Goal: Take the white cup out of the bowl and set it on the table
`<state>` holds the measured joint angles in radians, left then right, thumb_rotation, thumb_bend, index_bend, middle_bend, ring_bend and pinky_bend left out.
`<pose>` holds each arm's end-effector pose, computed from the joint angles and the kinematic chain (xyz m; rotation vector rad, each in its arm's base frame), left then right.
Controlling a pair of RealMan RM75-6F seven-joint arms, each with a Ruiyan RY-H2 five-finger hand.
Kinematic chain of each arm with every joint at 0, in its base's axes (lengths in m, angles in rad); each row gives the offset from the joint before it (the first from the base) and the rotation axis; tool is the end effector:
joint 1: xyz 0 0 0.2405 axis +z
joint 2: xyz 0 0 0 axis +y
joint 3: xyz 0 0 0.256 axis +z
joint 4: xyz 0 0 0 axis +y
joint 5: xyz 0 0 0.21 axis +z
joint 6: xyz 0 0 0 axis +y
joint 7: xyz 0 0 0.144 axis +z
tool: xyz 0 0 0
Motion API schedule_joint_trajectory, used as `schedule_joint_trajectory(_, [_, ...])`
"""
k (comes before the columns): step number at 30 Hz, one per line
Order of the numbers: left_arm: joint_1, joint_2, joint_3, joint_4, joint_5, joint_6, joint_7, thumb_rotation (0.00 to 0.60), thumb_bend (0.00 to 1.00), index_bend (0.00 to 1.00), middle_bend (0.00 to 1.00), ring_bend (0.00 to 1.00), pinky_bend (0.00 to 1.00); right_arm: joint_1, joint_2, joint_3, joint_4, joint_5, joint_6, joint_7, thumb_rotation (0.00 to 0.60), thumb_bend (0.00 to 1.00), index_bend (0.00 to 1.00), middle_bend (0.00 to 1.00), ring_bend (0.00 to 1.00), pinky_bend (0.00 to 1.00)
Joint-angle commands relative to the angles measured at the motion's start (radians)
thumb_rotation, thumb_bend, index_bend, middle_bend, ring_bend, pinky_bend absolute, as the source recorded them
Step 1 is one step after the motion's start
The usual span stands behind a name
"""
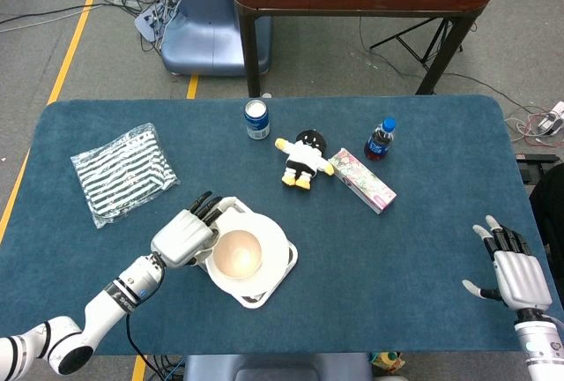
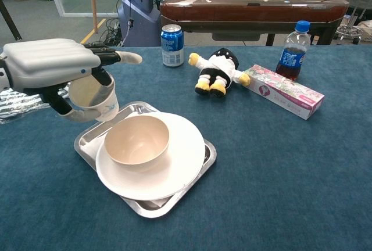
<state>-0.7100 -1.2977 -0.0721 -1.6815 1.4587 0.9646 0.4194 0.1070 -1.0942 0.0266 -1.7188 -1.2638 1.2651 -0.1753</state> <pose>-0.1406 0.3032 0.0324 -2.1554 -0.5013 -0.8798 -0.3302 -0.1739 0.1347 1.3891 -1.1132 0.5974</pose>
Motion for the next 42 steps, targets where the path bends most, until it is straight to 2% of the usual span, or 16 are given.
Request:
schedule_joint_trajectory(1, [-0.021,-0.011,-0.01,0.063,-0.012,-0.029,-0.052,0.6,0.32,0.64,0.0,0.0,0.0,0.005,-0.003,0.005,0.005,0.014,-0.009,-0.005,0.6,0.22,0.0,0.0,0.0,0.0])
schedule_joint_trajectory(11, [-0.065,-0.045,-0.012,0.233,0.005,-0.081,-0.183,0.6,0.32,0.64,0.0,0.0,0.0,0.013,-0.018,0.014,0.011,0.049,-0.02,-0.029,0.6,0.22,0.0,0.0,0.0,0.0])
schedule_joint_trajectory(29, [-0.094,-0.181,0.044,0.531,0.066,-0.113,-0.428,0.6,0.32,0.64,0.0,0.0,0.0,0.031,-0.033,0.016,0.029,0.089,-0.053,-0.044,0.6,0.22,0.0,0.0,0.0,0.0])
schedule_joint_trajectory(34, [-0.106,-0.199,0.053,0.584,0.082,-0.119,-0.484,0.6,0.32,0.64,0.0,0.0,0.0,0.038,-0.039,0.019,0.038,0.106,-0.066,-0.052,0.6,0.22,0.0,0.0,0.0,0.0])
schedule_joint_trajectory(39, [-0.115,-0.199,0.068,0.608,0.096,-0.129,-0.535,0.6,0.32,0.57,0.0,0.0,0.0,0.041,-0.042,0.02,0.041,0.114,-0.068,-0.056,0.6,0.22,0.0,0.0,0.0,0.0])
schedule_joint_trajectory(42, [-0.117,-0.189,0.074,0.602,0.103,-0.125,-0.556,0.6,0.32,0.49,0.0,0.0,0.0,0.044,-0.043,0.02,0.042,0.118,-0.073,-0.059,0.6,0.22,0.0,0.0,0.0,0.0])
